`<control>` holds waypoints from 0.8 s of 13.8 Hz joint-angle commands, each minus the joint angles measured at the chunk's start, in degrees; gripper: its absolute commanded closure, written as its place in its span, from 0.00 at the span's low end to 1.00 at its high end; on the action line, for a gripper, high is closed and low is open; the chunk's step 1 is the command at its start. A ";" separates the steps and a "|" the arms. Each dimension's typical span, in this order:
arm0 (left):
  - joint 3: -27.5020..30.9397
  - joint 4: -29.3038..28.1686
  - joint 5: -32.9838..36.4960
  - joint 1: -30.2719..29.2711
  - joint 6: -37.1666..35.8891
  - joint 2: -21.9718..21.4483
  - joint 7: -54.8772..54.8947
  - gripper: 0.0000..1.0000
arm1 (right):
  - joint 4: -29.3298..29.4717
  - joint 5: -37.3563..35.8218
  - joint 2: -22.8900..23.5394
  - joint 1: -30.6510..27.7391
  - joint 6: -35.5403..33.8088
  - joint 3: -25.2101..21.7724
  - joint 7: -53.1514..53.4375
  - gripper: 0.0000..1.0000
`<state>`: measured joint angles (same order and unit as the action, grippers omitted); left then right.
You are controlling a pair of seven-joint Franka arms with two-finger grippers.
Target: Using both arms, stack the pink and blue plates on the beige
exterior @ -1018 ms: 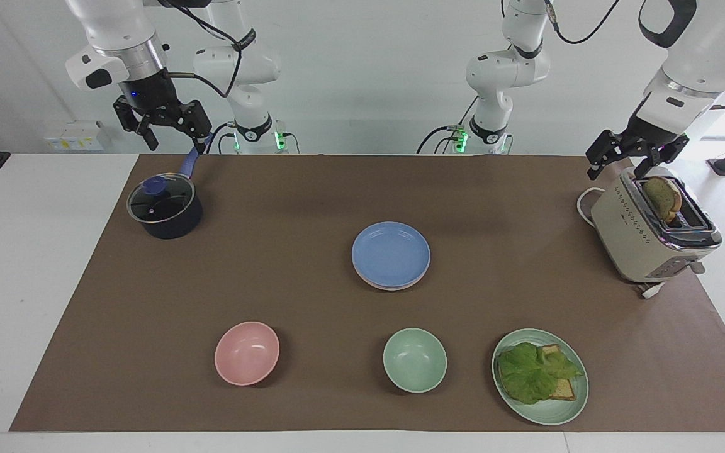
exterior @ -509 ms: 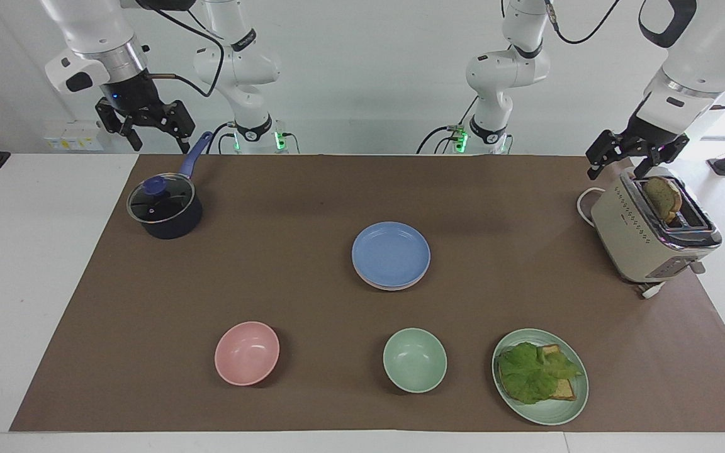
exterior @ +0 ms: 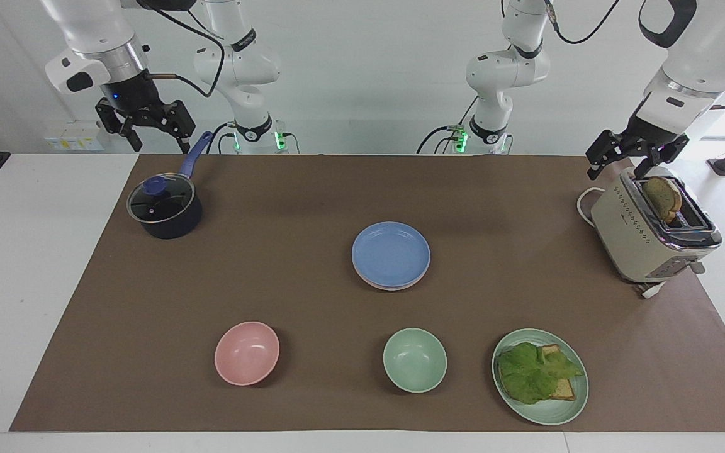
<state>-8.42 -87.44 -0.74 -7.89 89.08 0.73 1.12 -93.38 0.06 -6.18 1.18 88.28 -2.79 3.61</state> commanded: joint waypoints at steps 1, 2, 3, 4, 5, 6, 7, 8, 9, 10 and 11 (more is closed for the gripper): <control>0.07 -0.18 0.74 0.07 -0.75 -0.30 0.02 0.00 | -1.01 -0.32 -0.76 -0.56 0.67 0.33 -1.67 0.00; 0.07 -0.18 0.66 -0.02 -0.75 -0.30 0.02 0.00 | -1.01 -0.32 -0.76 -0.56 0.14 0.25 -1.67 0.00; 0.07 -0.18 0.74 0.06 -0.75 -0.30 0.02 0.00 | -1.01 -0.41 -0.85 -0.56 -0.30 0.25 -1.67 0.00; 0.07 -0.18 0.66 -0.02 -0.75 -0.30 0.02 0.00 | -1.01 -0.50 -0.85 -0.56 -0.30 0.25 -1.67 0.00; 0.07 -0.27 0.66 -0.02 -0.75 -0.30 0.02 0.00 | -1.01 -0.50 -0.85 -0.56 -0.31 0.25 -1.67 0.00; 0.07 -0.18 0.74 -0.02 -0.75 -0.30 0.02 0.00 | -1.01 -0.50 -0.85 -0.56 -0.31 0.25 -1.67 0.00; 0.07 -0.27 0.74 -0.02 -0.75 -0.30 0.02 0.00 | -1.10 -0.50 -0.85 -0.56 -0.31 0.25 -1.67 0.00; 0.07 -0.18 0.74 -0.02 -0.75 -0.30 0.02 0.00 | -1.10 -0.50 -0.85 -0.56 -0.31 0.25 -1.67 0.00; 0.07 -0.18 0.74 0.06 -0.75 -0.30 0.02 0.00 | -1.10 -0.50 -0.85 -0.56 -0.31 0.25 -1.59 0.00; 0.07 -0.18 0.74 0.07 -0.75 -0.30 0.02 0.00 | -1.10 -0.50 -0.85 -0.56 -0.22 0.25 -1.76 0.00; 0.07 -0.18 0.74 -0.02 -0.75 -0.30 0.02 0.00 | -1.10 -0.58 -0.85 -0.56 -0.04 0.25 -1.85 0.00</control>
<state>-8.42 -87.45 -0.74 -7.89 89.07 0.73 1.12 -93.45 0.06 -6.18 1.18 87.99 -2.80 3.60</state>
